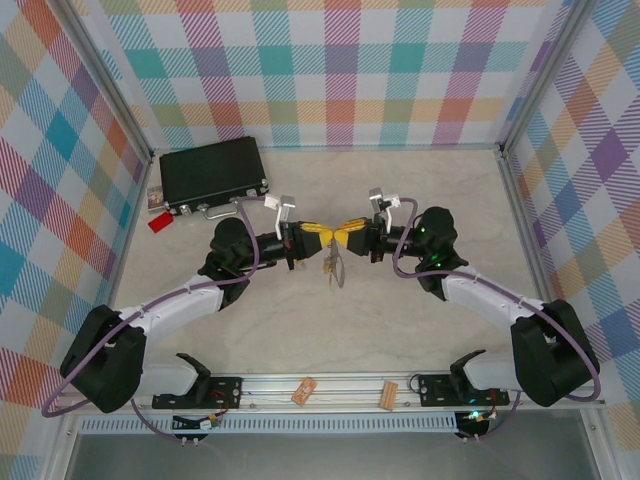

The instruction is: Put the keys on the keyring

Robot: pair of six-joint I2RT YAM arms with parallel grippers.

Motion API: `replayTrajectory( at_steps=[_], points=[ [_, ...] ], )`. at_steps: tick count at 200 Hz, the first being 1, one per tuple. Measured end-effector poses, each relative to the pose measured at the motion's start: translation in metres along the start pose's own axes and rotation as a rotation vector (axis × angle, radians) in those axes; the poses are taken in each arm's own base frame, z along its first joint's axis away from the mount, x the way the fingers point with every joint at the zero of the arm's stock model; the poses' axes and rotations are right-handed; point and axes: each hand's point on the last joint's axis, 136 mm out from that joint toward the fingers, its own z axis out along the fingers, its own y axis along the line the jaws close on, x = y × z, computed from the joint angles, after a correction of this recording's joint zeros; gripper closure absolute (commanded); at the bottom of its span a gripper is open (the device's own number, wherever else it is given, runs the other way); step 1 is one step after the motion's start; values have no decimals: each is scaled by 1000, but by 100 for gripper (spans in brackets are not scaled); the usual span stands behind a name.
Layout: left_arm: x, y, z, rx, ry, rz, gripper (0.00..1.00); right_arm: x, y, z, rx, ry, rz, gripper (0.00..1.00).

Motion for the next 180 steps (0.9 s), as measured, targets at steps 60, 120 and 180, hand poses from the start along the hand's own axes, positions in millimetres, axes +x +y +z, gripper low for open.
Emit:
replayTrajectory(
  at_steps=[60,120,180],
  points=[
    [-1,-1,0,3,-4,5,95,-1,2,1,-6,1,-4,97],
    [-2,-1,0,3,-11,11,47,1,-2,2,10,7,6,100],
    [-25,4,-26,-122,-114,41,23,7,-7,-2,70,28,1,100]
  ],
)
